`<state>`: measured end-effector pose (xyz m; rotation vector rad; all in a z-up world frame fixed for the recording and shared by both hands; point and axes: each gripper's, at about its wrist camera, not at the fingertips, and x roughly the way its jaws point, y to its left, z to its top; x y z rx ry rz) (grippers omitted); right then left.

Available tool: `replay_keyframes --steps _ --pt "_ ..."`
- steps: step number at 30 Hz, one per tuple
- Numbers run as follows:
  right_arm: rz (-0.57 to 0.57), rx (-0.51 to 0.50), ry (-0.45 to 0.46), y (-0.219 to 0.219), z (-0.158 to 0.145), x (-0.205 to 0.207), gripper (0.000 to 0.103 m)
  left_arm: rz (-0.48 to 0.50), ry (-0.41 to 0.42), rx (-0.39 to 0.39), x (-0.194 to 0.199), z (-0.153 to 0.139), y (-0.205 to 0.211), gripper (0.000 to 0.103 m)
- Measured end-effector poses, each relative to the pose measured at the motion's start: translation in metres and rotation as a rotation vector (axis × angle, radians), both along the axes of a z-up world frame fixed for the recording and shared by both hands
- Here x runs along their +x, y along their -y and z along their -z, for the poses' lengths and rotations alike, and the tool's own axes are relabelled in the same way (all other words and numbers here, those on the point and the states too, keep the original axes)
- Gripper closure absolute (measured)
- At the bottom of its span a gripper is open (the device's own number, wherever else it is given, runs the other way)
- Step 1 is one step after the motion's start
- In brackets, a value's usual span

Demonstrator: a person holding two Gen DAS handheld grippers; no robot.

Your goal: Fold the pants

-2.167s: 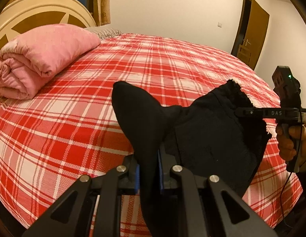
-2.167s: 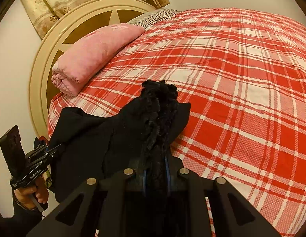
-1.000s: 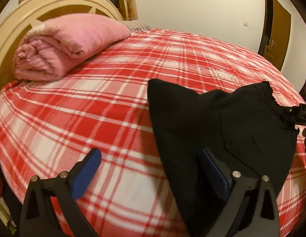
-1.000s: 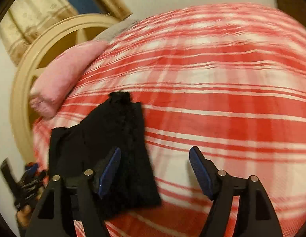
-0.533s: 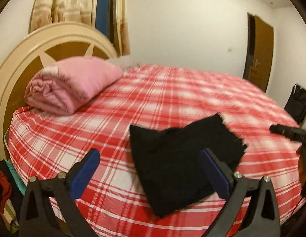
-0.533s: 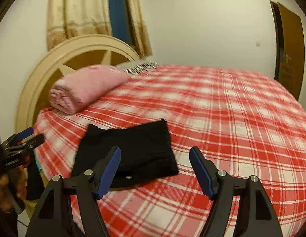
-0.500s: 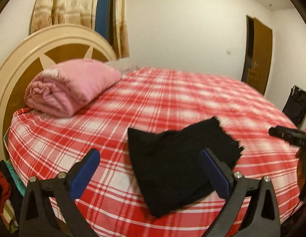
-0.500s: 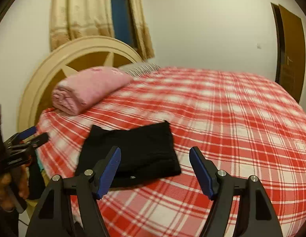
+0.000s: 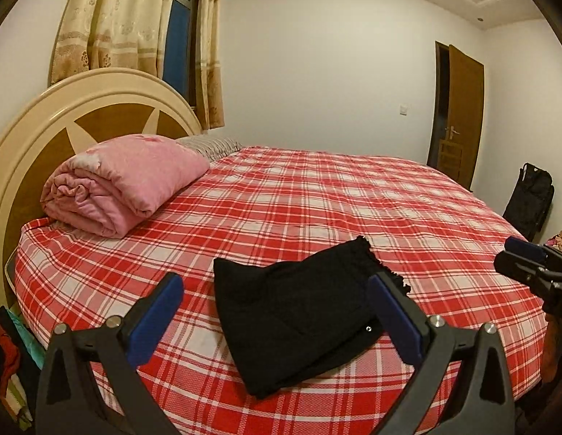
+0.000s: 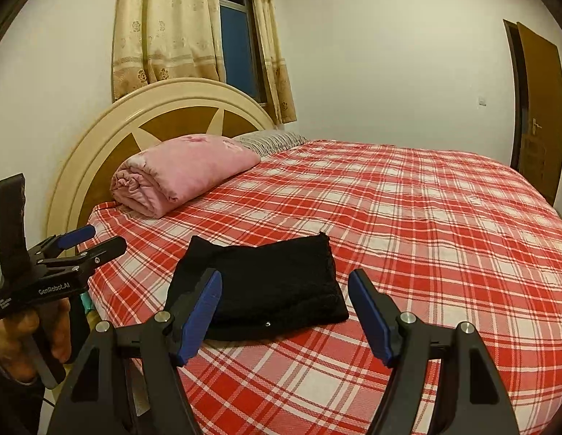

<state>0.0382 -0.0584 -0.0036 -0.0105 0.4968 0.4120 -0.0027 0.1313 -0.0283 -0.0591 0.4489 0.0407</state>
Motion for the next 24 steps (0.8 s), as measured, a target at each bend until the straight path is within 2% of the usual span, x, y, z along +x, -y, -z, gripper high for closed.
replay_keyframes --steps 24 --pt "-0.014 0.009 -0.011 -0.0002 0.0066 -0.0027 0.03 -0.001 -0.003 0.014 -0.0027 0.0018 0.0033 0.0"
